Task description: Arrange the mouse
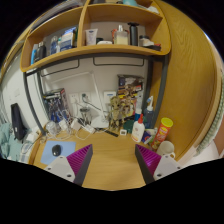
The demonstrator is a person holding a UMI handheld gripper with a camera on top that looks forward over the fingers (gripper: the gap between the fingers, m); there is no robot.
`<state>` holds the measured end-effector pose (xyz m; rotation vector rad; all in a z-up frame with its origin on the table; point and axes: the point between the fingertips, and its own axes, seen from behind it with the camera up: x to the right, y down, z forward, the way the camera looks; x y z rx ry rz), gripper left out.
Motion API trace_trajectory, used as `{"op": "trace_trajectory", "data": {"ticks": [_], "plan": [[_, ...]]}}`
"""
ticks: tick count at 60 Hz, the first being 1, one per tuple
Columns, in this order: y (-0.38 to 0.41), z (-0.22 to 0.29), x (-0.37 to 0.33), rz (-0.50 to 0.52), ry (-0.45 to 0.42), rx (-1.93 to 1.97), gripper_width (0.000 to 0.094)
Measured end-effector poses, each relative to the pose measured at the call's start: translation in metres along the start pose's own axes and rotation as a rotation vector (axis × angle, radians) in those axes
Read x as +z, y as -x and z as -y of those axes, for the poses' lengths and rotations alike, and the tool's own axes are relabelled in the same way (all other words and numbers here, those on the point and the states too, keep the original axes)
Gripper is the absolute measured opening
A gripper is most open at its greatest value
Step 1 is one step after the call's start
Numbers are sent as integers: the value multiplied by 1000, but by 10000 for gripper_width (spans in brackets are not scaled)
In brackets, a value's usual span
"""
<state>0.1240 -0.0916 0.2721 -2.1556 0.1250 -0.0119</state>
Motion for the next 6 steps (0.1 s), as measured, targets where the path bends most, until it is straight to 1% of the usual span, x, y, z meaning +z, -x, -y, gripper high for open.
{"op": "trace_trajectory", "data": {"ticks": [6], "plan": [[1, -9, -4, 25, 8, -6, 859]]}}
